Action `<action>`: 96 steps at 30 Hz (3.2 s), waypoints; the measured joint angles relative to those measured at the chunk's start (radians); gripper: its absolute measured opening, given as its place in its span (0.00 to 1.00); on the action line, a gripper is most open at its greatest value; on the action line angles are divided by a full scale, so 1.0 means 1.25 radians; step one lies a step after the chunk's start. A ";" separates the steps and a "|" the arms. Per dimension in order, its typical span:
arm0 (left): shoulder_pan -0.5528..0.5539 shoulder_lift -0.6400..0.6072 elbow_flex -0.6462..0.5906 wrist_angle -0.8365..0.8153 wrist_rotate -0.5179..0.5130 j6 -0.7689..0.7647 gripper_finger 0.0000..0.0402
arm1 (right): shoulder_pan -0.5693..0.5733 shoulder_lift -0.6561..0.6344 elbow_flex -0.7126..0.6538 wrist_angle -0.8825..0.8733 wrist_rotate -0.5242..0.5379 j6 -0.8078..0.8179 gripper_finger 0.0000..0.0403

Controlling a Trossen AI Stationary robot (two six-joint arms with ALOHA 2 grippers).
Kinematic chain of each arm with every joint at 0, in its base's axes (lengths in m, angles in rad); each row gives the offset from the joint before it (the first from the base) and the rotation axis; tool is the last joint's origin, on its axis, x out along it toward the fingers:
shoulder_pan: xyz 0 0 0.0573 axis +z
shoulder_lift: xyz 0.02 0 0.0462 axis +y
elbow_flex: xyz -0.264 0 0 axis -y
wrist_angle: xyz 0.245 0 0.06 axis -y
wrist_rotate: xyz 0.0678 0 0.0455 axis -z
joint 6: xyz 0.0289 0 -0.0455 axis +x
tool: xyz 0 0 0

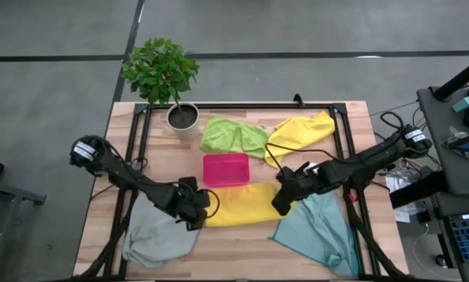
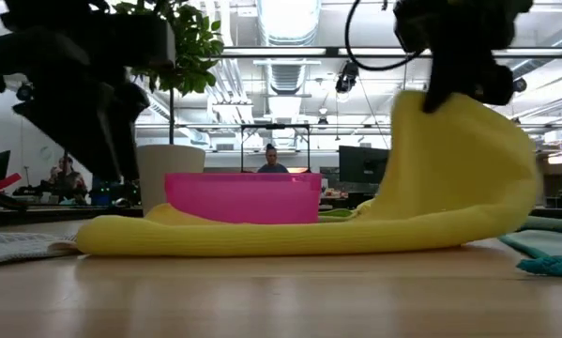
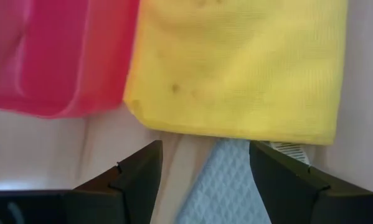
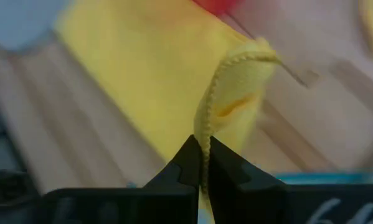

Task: Fold microfiber towels
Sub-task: Fold the bottom yellow microfiber cloth

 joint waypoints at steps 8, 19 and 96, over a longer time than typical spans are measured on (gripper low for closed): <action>-0.027 0.001 -0.099 0.116 0.004 -0.074 0.56 | -0.024 0.053 -0.029 0.277 0.004 -0.037 0.02; -0.027 0.004 -0.182 0.349 -0.005 -0.094 0.56 | -0.070 0.291 0.004 0.608 0.012 -0.123 0.02; -0.027 0.004 -0.207 0.392 -0.008 -0.136 0.56 | -0.020 0.469 0.265 0.175 0.274 -0.389 0.03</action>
